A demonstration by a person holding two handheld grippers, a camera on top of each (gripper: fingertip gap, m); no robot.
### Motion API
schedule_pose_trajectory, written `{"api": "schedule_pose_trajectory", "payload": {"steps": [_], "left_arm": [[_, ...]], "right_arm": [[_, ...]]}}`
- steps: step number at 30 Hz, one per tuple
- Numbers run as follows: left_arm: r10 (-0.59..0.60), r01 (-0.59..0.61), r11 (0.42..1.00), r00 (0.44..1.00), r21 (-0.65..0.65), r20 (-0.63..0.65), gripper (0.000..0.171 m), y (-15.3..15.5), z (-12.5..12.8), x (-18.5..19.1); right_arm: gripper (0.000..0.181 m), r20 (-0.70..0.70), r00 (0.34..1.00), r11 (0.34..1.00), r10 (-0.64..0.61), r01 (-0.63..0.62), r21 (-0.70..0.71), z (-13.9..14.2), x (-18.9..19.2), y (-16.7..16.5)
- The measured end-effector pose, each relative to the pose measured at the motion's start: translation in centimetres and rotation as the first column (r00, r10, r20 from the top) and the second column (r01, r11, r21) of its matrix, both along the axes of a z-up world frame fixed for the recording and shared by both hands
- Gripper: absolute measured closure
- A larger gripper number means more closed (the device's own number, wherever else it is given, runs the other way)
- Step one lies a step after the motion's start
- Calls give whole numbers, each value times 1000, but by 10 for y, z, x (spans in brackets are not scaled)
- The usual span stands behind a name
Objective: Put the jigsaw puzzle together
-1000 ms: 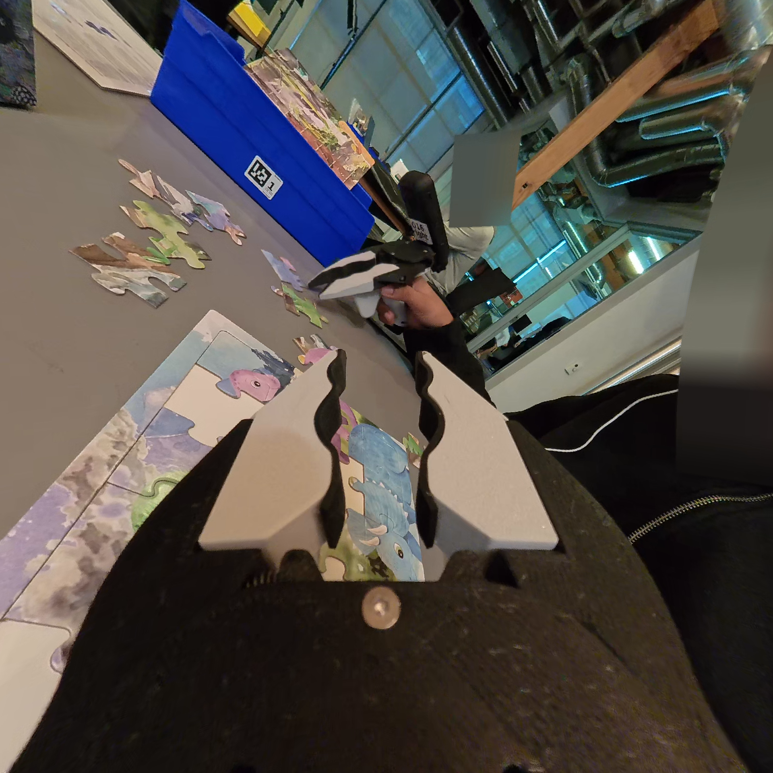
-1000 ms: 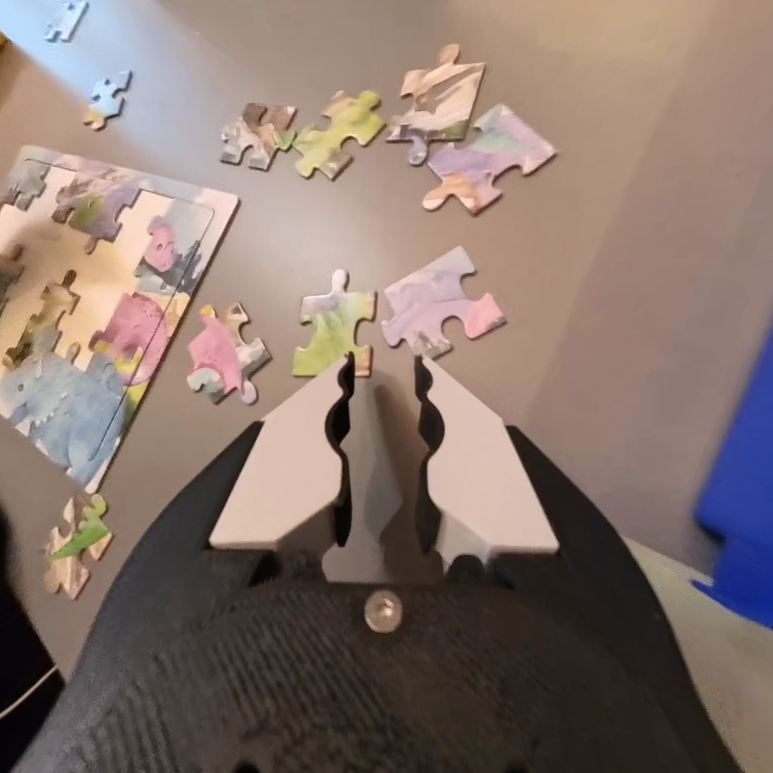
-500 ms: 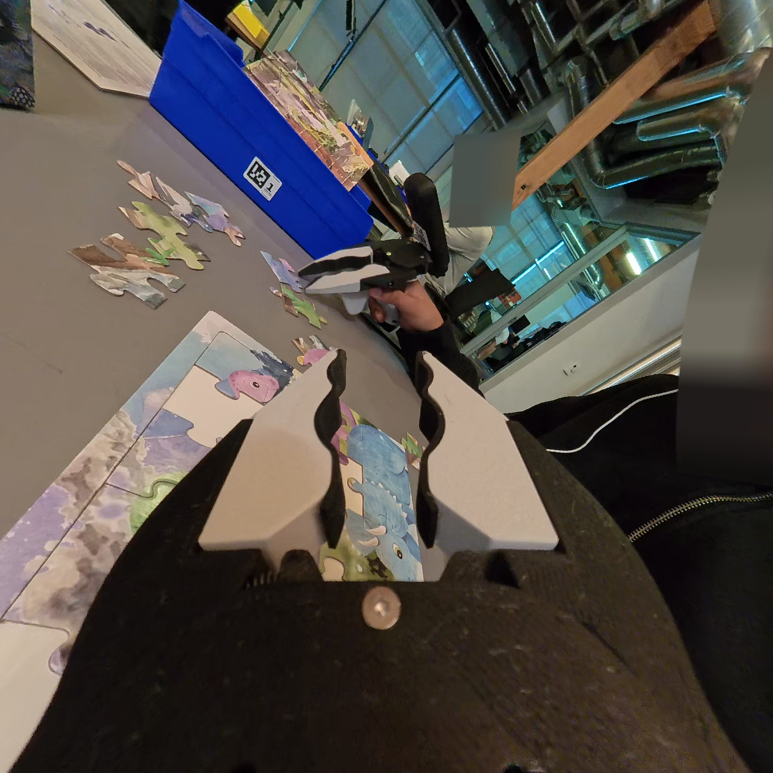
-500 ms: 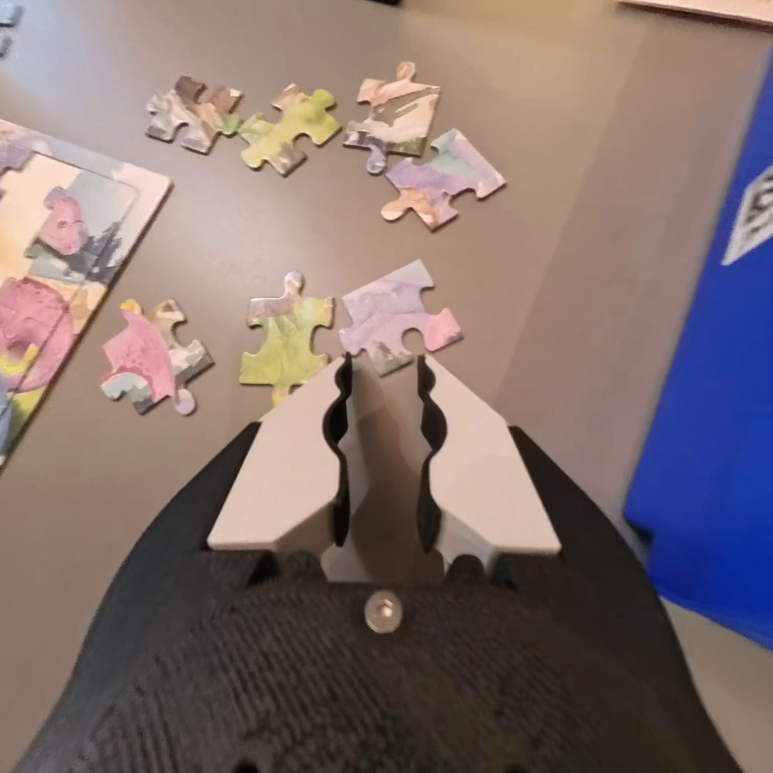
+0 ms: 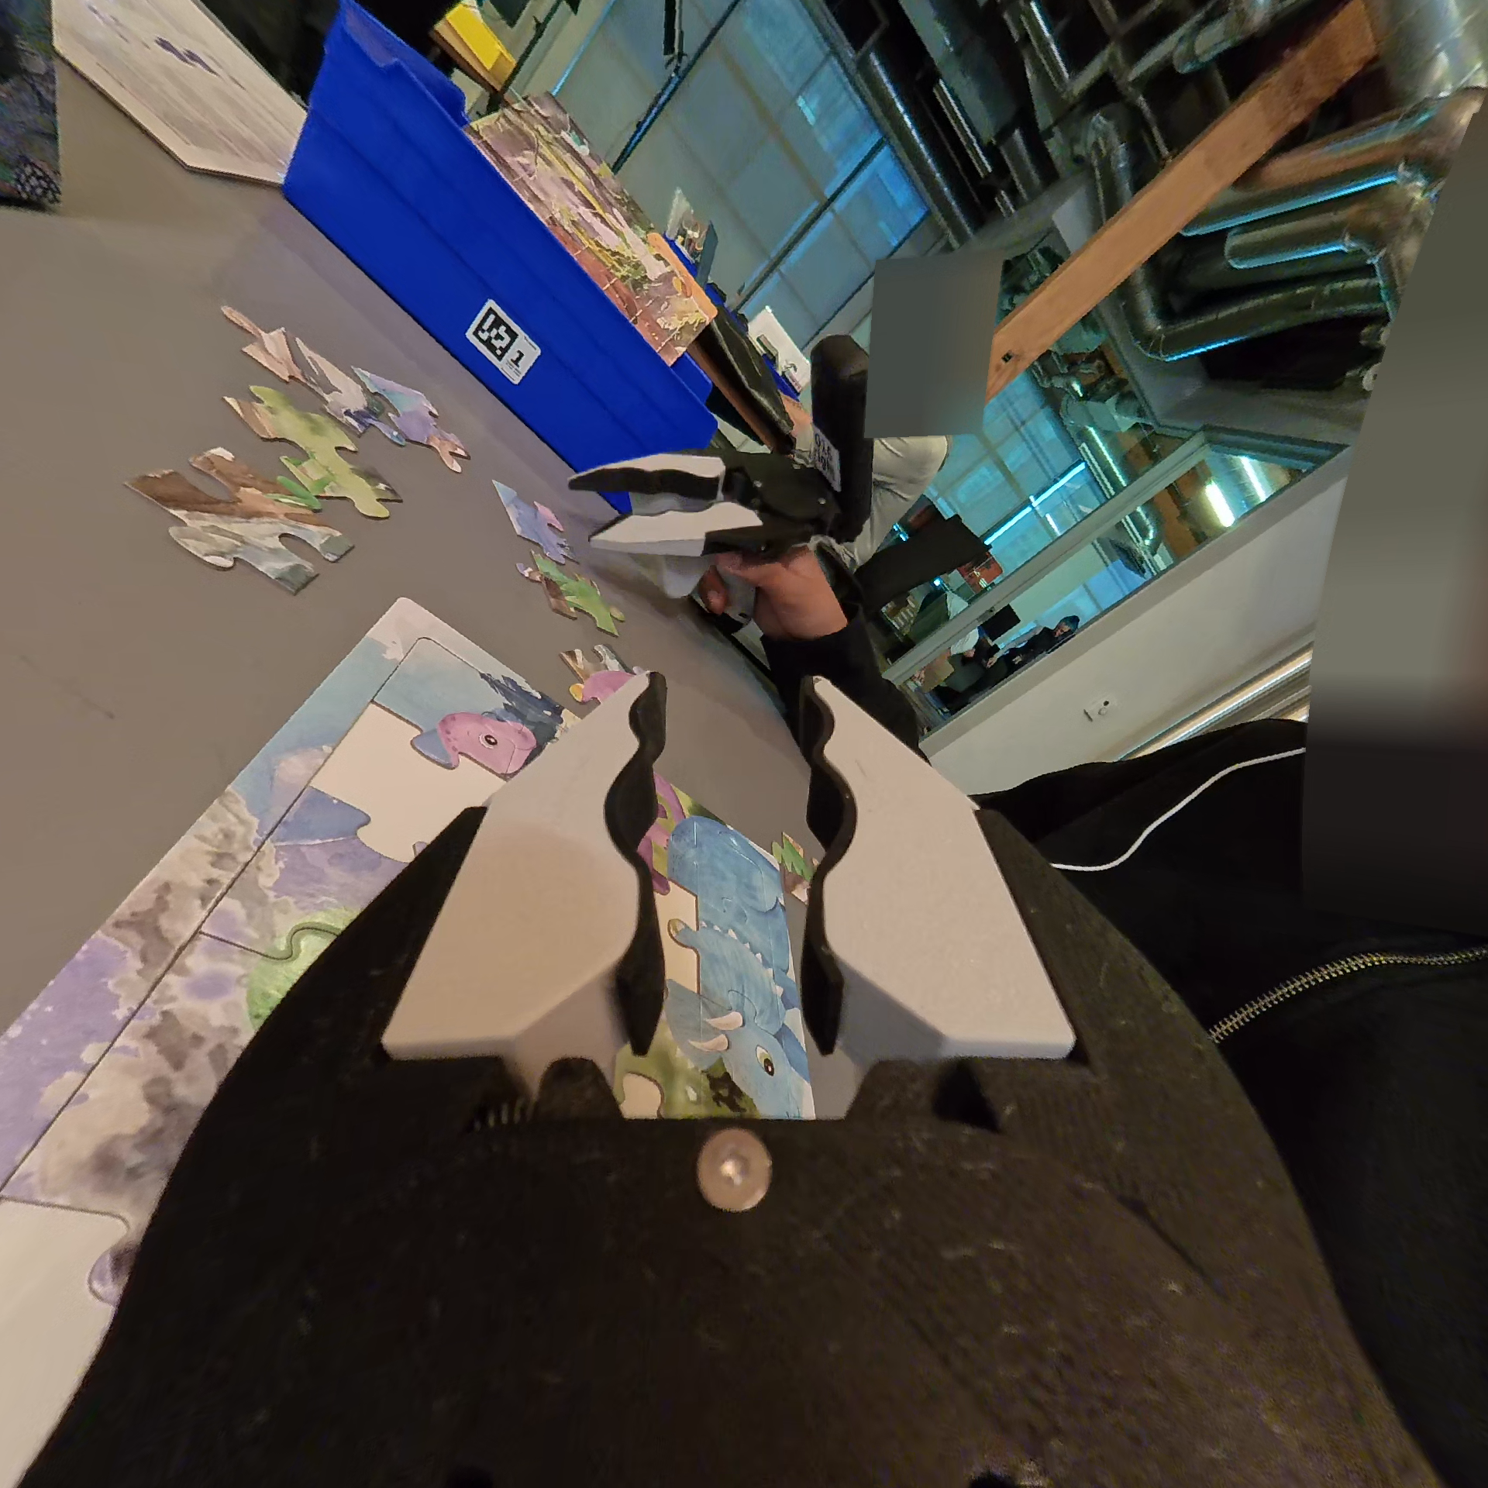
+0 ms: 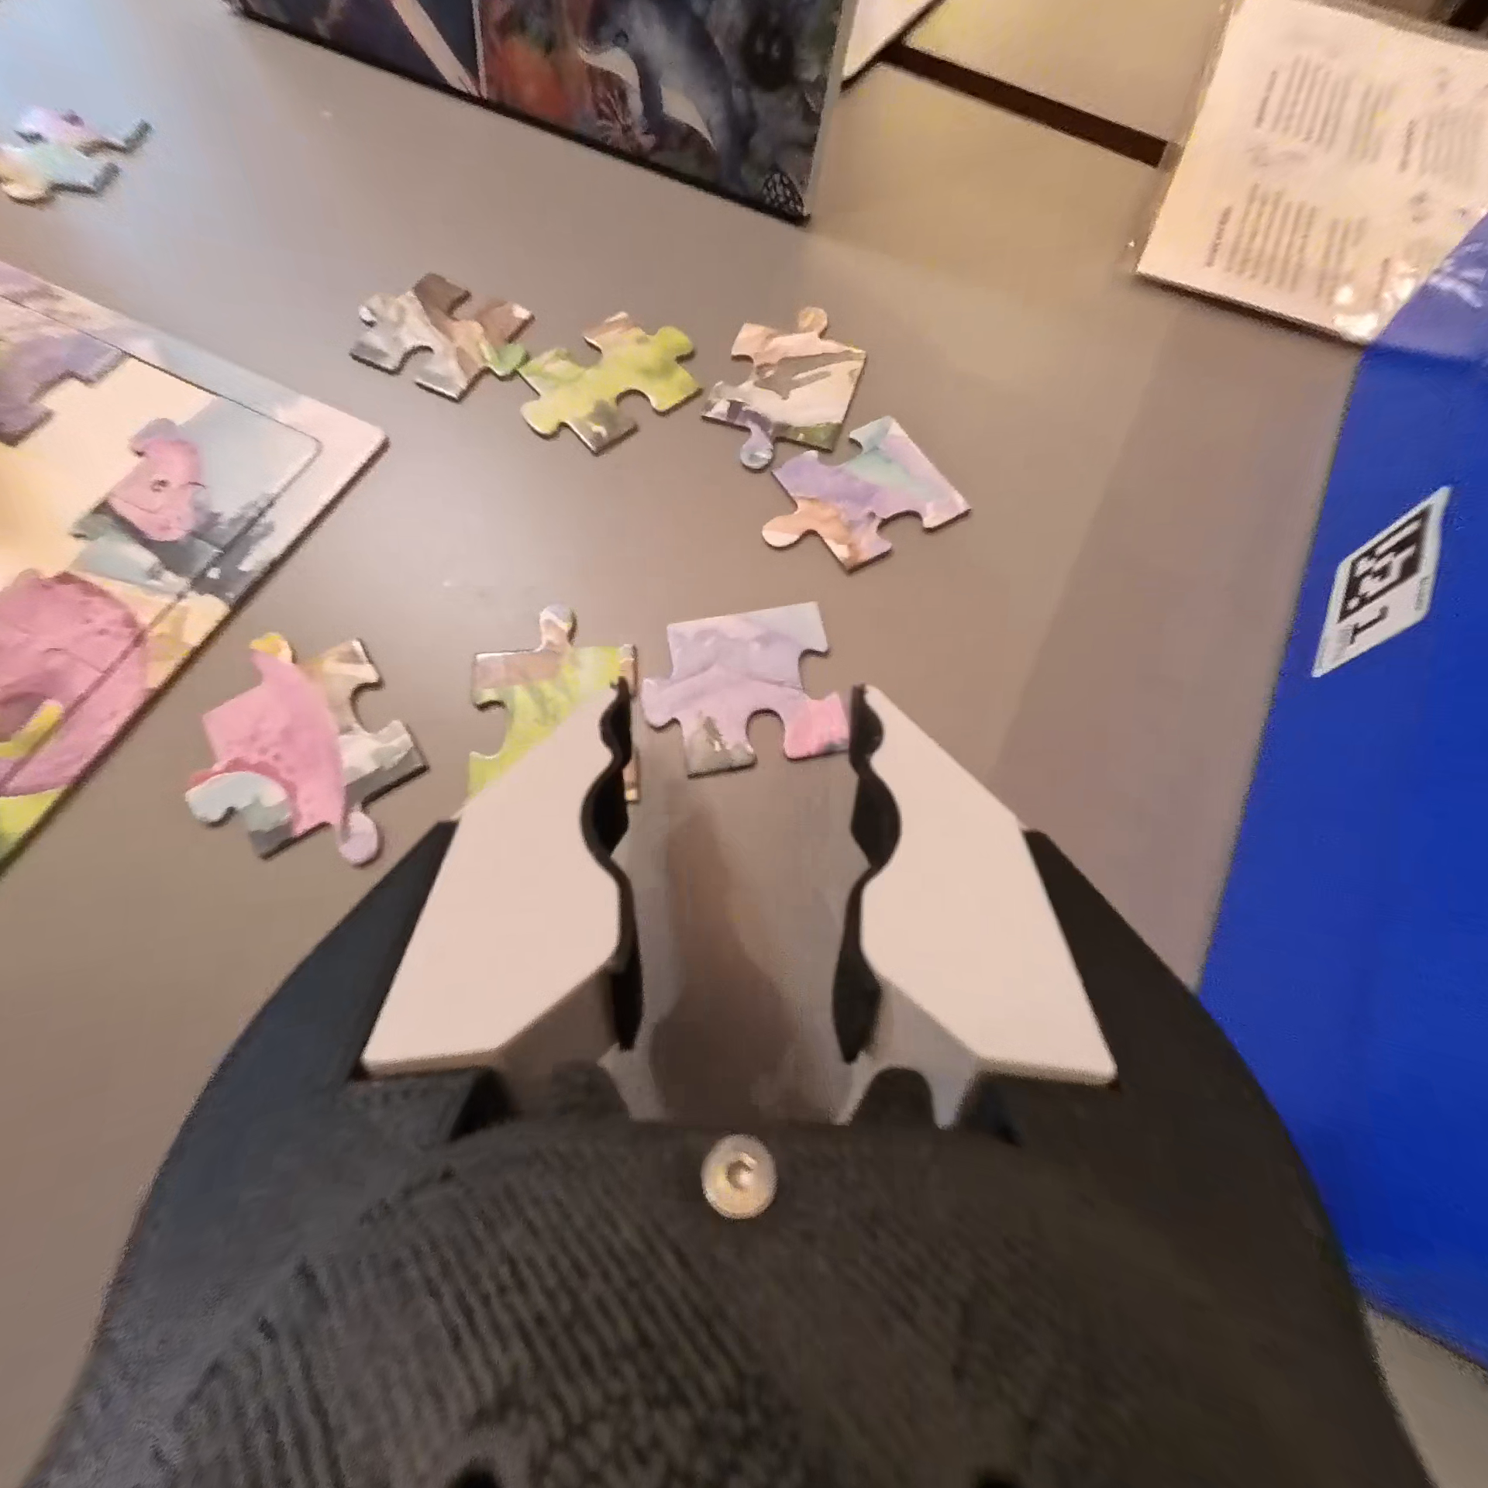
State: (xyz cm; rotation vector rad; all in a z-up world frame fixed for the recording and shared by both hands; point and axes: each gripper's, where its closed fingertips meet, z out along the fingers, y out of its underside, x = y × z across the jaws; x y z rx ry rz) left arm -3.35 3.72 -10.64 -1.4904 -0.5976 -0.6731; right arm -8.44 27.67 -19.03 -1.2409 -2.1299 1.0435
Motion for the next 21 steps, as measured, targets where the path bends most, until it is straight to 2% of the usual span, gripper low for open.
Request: {"api": "schedule_pose_trajectory", "payload": {"steps": [3,6,10,16,21], "left_arm": [[-1,1,1000,1000,2,1,141,0,0,0],[-2,2,1000,1000,2,-1,141,0,1,1],[-1,1,1000,1000,0,-4,141,0,1,1],[3,-3,1000,1000,-13,-17,141,1,-1,1],[6,-6,1000,1000,-19,-22,141,1,-1,0]], "right_arm": [[118,62,998,998,-28,25,53,-17,-1,3],[118,79,996,999,-38,38,3,-18,-1,3],[128,71,996,999,-45,43,19,-18,-1,8],[165,84,996,1000,17,-19,18,-18,7,0],[166,113,992,999,53,-52,-17,-18,13,-3]]}}
